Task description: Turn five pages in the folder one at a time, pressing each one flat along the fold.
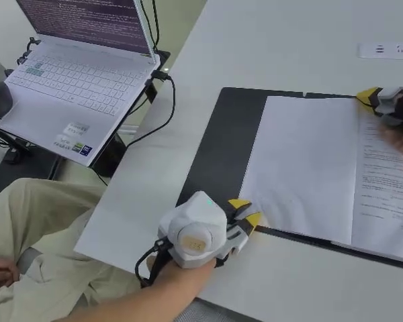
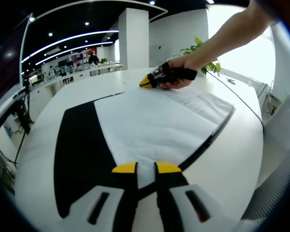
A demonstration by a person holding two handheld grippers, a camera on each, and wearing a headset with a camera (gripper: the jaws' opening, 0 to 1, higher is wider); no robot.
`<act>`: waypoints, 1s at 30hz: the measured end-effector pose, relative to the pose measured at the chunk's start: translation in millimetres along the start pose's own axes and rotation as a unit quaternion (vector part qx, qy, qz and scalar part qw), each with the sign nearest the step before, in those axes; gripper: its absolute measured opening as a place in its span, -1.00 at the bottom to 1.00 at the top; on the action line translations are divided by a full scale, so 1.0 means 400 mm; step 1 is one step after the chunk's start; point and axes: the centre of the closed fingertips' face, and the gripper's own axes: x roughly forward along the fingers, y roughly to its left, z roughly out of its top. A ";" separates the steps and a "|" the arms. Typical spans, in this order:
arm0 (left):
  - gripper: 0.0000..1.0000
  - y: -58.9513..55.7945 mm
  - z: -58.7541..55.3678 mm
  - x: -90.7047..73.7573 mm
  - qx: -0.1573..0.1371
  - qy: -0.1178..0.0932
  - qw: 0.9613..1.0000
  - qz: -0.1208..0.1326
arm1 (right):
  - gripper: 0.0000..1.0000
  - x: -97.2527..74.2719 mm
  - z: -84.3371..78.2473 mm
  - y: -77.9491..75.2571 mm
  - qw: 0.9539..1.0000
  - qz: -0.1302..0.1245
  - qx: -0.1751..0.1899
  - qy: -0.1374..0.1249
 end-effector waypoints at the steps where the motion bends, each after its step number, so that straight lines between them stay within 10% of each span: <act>1: -0.77 0.000 0.000 0.000 0.000 0.000 1.000 0.000 | -1.00 -0.002 -0.003 0.000 1.000 0.000 -0.001 0.002; 30: -0.77 0.000 0.002 0.000 0.008 0.007 1.000 -0.004 | -1.00 -0.104 -0.150 0.001 0.996 0.028 0.008 0.084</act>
